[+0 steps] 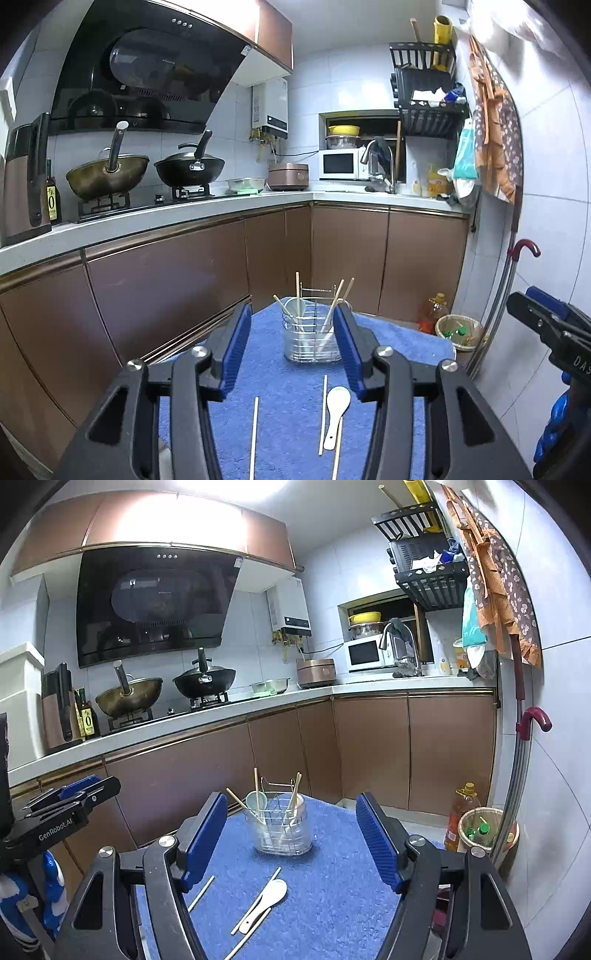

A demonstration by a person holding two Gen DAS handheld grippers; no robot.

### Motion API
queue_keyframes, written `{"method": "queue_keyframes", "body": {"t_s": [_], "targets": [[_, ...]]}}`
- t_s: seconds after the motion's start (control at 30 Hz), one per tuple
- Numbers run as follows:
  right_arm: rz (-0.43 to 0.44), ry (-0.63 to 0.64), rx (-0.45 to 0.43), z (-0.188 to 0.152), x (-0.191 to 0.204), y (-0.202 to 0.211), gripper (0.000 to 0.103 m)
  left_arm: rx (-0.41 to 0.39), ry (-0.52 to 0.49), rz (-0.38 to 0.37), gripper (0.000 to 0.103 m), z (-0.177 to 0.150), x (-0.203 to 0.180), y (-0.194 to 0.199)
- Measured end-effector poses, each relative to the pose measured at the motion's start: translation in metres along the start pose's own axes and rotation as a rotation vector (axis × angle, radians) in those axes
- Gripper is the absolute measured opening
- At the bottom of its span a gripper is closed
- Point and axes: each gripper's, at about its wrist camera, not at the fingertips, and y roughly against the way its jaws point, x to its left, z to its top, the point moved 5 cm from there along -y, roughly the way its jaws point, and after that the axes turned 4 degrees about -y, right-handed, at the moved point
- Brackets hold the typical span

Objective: Organize utensils
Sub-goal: 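Withdraw both tools from the holder and hold them above the towel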

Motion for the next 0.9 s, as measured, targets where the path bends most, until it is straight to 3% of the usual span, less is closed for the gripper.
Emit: {"method": "queue_keyframes", "body": {"t_s": [0.5,0.9], "targets": [[-0.033,-0.022,-0.005,-0.002,-0.007,0.011,0.077,0.012,-0.054,0.06,0.045,-0.013,-0.003,0.008],[-0.027,0.013,0.005,-0.005,0.009,0.015,0.078,0.012,-0.061,0.085,0.045,-0.019,0.005,0.017]]}}
